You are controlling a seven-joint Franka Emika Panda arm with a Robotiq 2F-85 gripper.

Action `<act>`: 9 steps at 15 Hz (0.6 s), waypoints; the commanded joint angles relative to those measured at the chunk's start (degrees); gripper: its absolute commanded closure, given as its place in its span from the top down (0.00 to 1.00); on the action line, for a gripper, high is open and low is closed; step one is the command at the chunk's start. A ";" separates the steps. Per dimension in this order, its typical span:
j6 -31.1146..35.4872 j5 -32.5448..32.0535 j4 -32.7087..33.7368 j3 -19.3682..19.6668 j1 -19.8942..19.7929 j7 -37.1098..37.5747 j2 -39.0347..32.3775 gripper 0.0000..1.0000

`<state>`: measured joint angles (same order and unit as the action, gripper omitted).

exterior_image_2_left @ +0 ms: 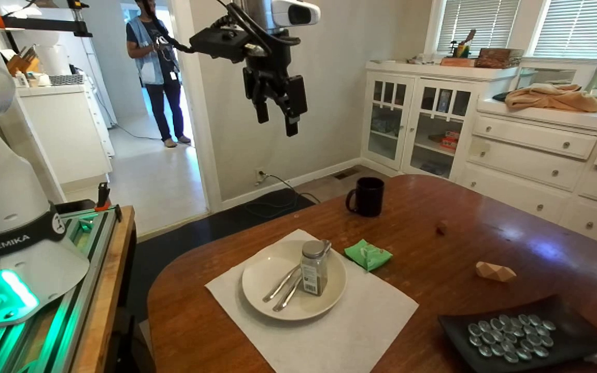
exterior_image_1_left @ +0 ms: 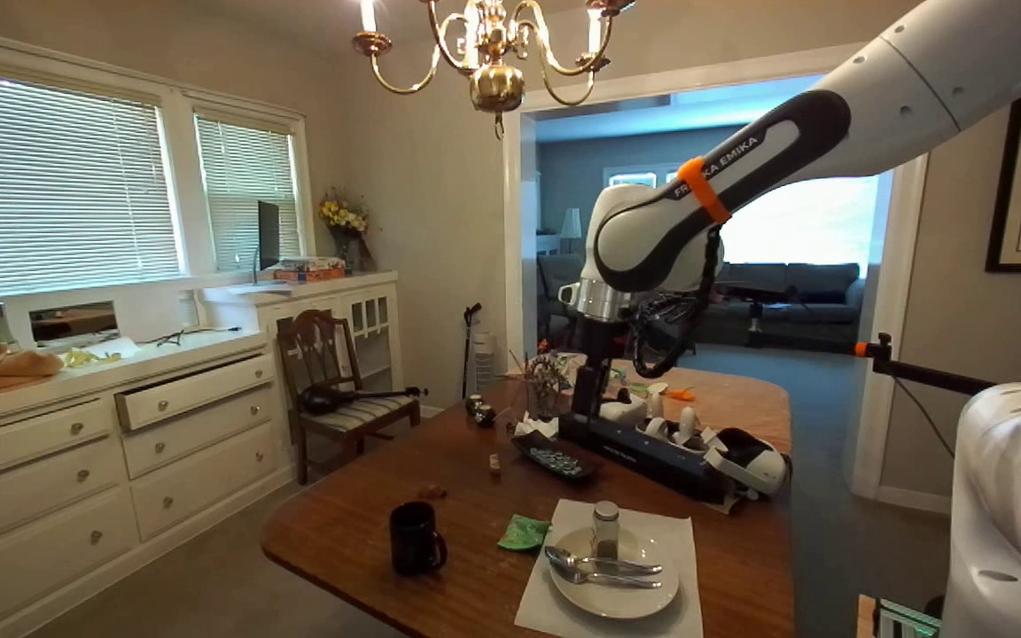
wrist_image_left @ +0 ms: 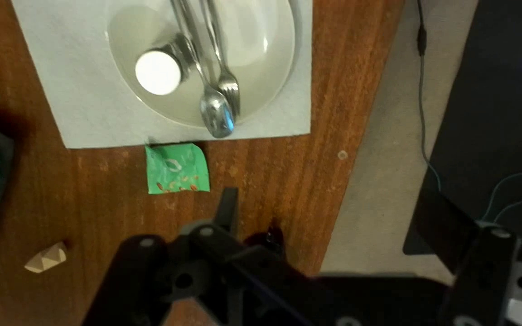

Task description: Put the spice table on the table and the fork inside the cup

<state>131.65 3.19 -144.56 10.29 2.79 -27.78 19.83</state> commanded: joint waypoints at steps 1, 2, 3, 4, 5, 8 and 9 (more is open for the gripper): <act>-0.64 -1.25 0.33 -0.44 -1.83 0.03 -0.13 1.00; -0.66 -1.58 0.43 -0.30 -2.54 -0.05 -0.15 1.00; -0.65 -1.55 0.44 -0.29 -2.59 -0.11 -0.14 1.00; -0.65 -1.55 0.44 -0.40 -2.49 -0.11 -0.14 1.00; -0.65 -1.54 0.44 -0.60 -2.37 -0.10 -0.14 1.00; -1.08 -2.28 0.26 -0.59 -2.65 -0.28 -0.40 1.00; -1.00 -2.71 0.64 -0.03 -3.21 -0.54 -2.61 1.00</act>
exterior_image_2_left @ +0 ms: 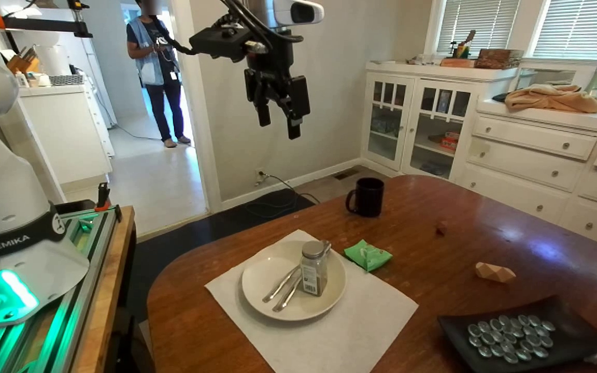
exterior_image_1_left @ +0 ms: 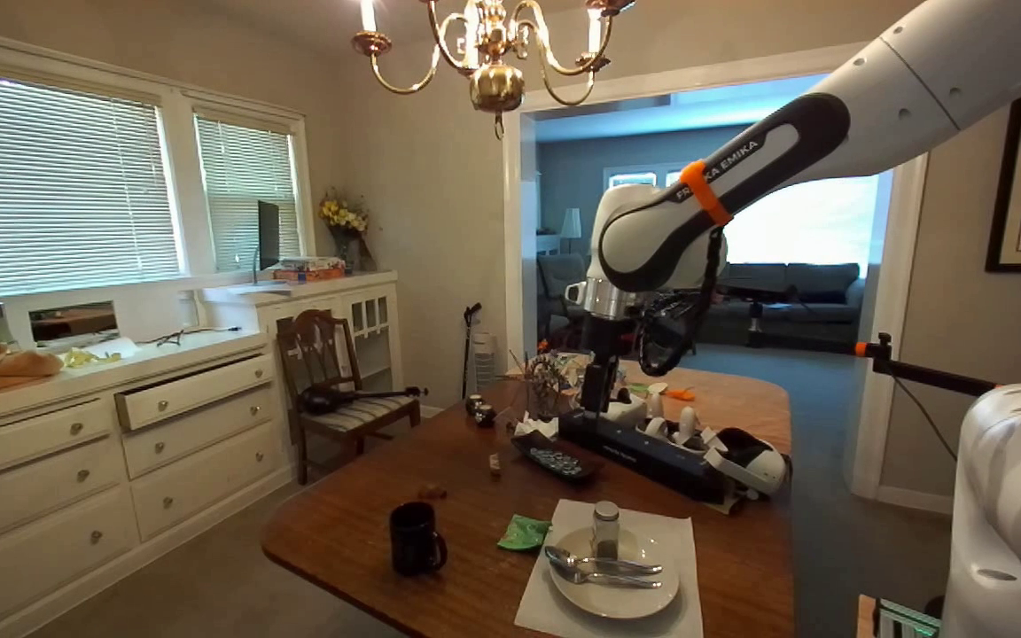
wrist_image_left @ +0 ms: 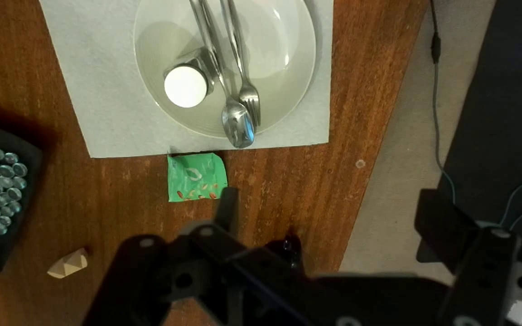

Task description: Put the spice table on the table and the fork inside the cup

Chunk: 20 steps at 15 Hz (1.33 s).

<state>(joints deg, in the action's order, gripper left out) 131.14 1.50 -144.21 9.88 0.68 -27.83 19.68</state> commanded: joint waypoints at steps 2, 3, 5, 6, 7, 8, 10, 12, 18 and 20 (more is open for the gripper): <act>-1.34 -2.59 0.23 1.18 -2.73 -0.43 -4.93 1.00; -1.25 -2.85 0.40 1.70 -3.40 -0.63 -6.85 1.00; -1.65 -3.70 0.44 2.29 -5.00 -0.44 -9.57 1.00; -1.07 -4.86 0.67 2.64 -6.14 -0.20 -11.90 1.00; -1.10 -5.53 0.74 2.82 -6.89 -0.05 -13.22 1.00; -1.36 -6.45 1.02 3.17 -7.94 0.06 -14.72 1.00; -1.00 -7.93 1.37 3.23 -9.36 1.28 -17.78 1.00; -0.76 -8.33 1.86 2.79 -10.07 2.99 -20.38 1.00; 4.98 -7.22 0.57 3.11 -12.45 4.61 -27.02 1.00; 7.51 -6.70 0.46 2.78 -13.25 2.49 -28.78 1.00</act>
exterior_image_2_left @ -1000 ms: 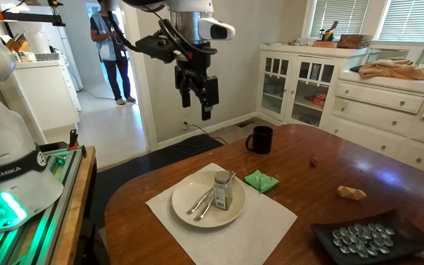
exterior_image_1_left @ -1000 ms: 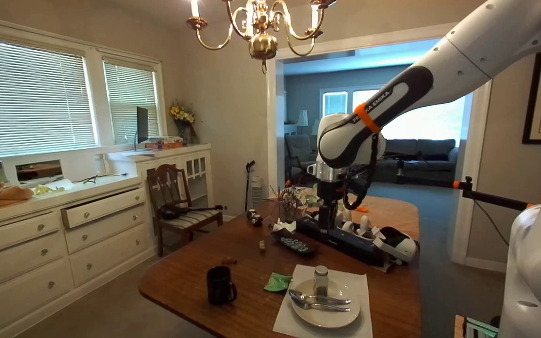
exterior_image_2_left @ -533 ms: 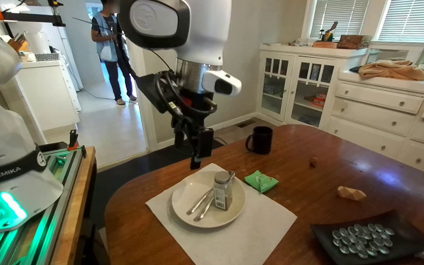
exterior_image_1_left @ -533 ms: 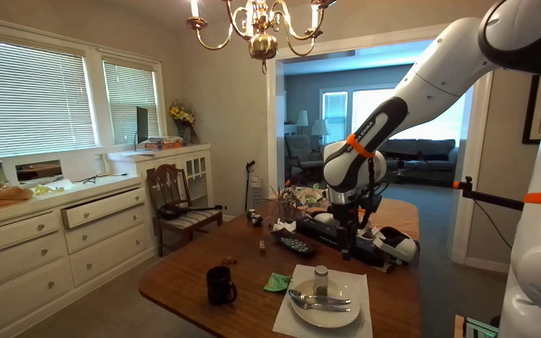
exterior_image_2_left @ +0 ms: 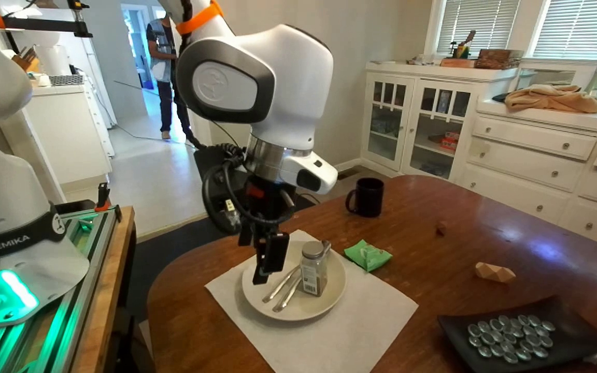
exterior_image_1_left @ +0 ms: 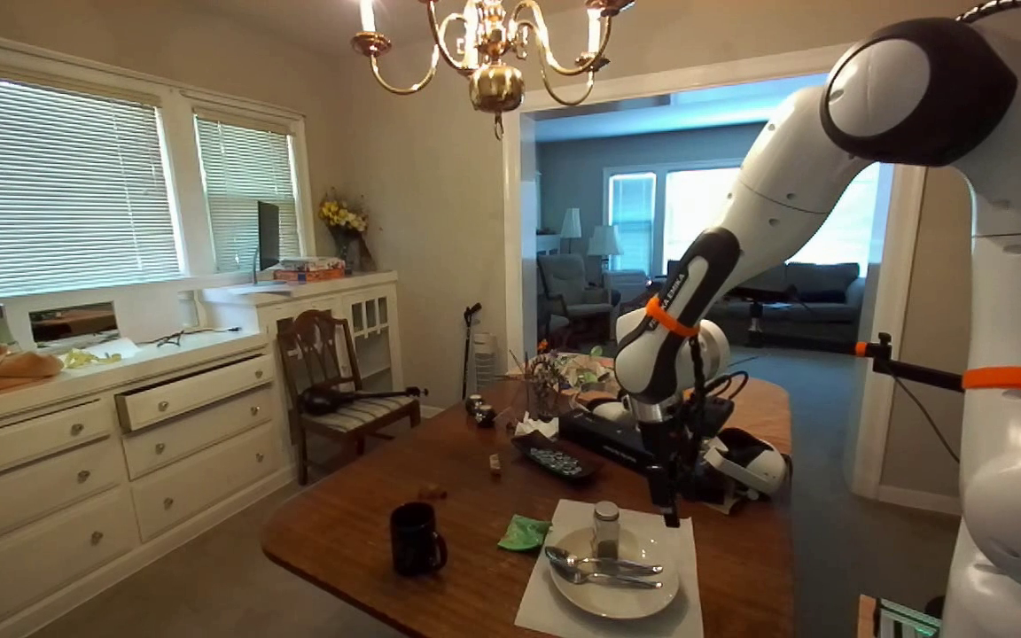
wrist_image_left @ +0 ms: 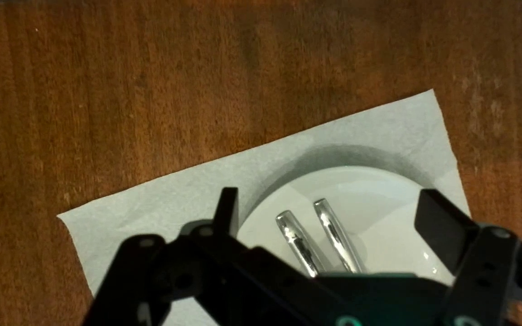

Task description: Put the spice table on the table and the fork inside the cup

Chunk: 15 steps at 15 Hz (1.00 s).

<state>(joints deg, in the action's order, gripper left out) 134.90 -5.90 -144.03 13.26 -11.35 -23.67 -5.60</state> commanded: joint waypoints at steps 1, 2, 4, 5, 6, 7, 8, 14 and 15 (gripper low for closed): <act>5.40 1.27 0.37 -0.90 -1.51 -2.05 -4.70 1.00; 6.95 1.35 0.31 -1.10 -1.79 -2.27 -5.54 1.00; 9.13 1.16 0.47 -1.41 -2.27 -2.51 -6.86 1.00; 10.31 0.91 0.46 -1.48 -2.43 -2.16 -7.31 1.00; 11.59 1.60 0.31 -1.73 -2.72 -1.75 -7.42 1.00; 12.69 2.82 0.38 -2.22 -3.11 -1.80 -7.68 1.00; 14.33 4.46 0.00 -2.78 -3.55 -1.93 -7.20 1.00; 22.01 16.16 -0.47 -8.33 -5.41 -6.58 -6.70 1.00; 22.76 16.47 0.05 -8.95 -5.53 -7.51 -7.20 1.00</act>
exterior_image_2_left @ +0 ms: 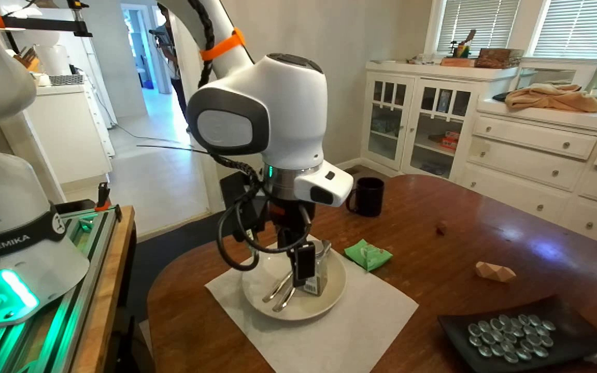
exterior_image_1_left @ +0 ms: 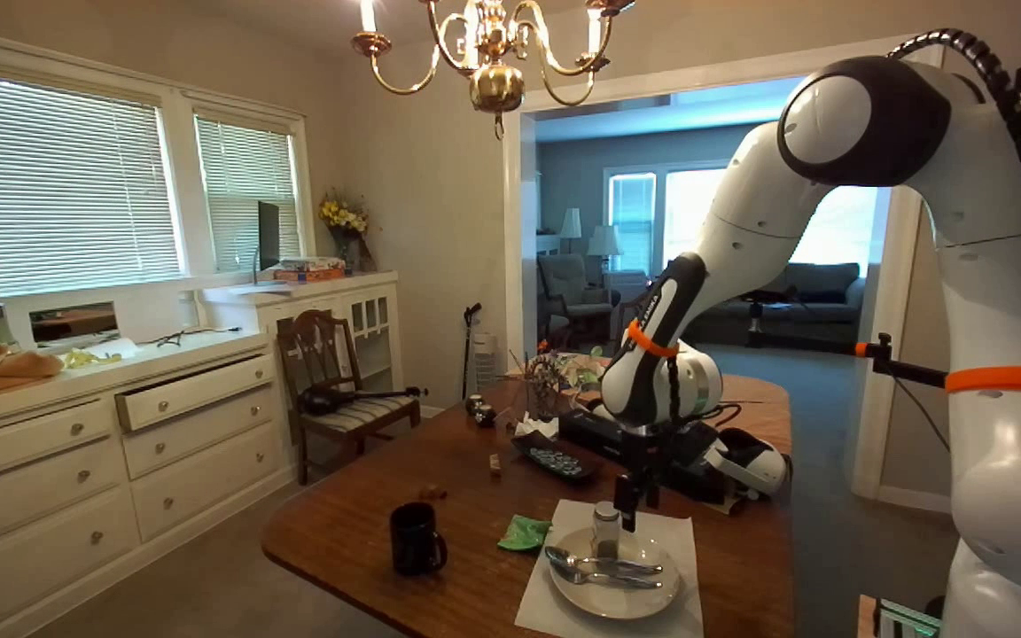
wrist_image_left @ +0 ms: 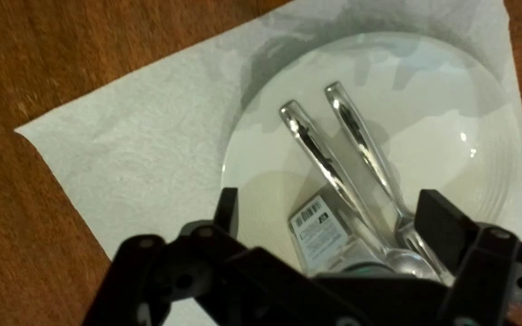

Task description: Put the spice table on the table and the fork inside the cup

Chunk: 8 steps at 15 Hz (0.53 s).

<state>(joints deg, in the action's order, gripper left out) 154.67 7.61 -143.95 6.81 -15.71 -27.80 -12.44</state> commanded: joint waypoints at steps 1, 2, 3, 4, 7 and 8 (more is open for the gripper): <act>3.81 3.38 0.36 -3.12 -1.39 -4.24 -0.64 1.00; 5.15 3.16 0.39 -3.40 -1.36 -4.28 -0.89 1.00; 6.24 3.34 0.58 -3.83 -1.56 -4.62 -1.21 1.00; 6.59 3.72 0.71 -4.31 -1.91 -5.00 -1.32 1.00; 5.87 1.84 1.16 -4.13 -2.15 -5.21 -2.29 1.00; 5.00 1.22 1.41 -4.08 -2.23 -5.86 -2.49 1.00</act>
<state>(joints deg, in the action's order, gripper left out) 160.26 9.65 -143.62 3.29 -16.85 -31.62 -13.10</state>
